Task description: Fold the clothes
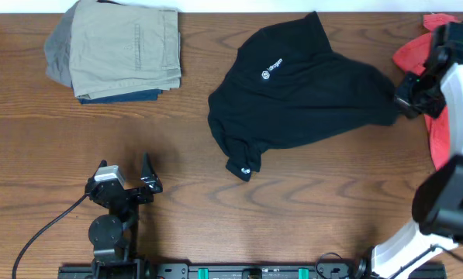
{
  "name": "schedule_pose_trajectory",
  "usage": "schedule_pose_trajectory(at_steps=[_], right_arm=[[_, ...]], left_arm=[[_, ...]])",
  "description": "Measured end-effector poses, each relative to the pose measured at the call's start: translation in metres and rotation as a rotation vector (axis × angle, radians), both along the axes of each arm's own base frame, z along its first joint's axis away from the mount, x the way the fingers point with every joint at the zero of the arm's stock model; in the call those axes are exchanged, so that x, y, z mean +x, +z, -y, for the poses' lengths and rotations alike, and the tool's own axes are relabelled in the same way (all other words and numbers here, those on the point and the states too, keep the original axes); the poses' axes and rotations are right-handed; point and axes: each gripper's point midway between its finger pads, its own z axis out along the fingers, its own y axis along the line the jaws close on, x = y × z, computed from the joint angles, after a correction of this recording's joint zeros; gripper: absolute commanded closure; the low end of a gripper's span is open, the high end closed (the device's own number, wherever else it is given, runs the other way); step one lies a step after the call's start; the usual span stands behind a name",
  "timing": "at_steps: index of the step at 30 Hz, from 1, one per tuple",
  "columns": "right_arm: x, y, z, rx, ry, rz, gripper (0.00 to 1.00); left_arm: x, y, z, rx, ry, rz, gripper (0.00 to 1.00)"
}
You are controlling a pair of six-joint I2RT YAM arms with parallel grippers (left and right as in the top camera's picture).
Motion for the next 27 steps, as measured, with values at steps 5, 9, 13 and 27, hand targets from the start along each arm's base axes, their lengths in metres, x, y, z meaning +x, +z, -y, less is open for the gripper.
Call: schedule_pose_trajectory(at_steps=[5, 9, 13, 27], right_arm=[[-0.022, 0.015, -0.002, -0.008, -0.025, -0.039, 0.99], [-0.026, 0.019, 0.0, -0.022, -0.045, -0.037, 0.99], [-0.016, 0.028, 0.003, -0.045, -0.053, 0.03, 0.43], [-0.009, 0.013, -0.007, 0.021, -0.019, 0.027, 0.33]], left_arm=[[0.0, 0.0, 0.0, 0.0, 0.0, 0.0, 0.02], [0.0, 0.0, 0.0, 0.0, 0.0, 0.0, 0.02], [0.0, 0.0, 0.0, 0.0, 0.0, 0.0, 0.02], [0.0, 0.0, 0.0, 0.0, 0.0, 0.0, 0.02]])
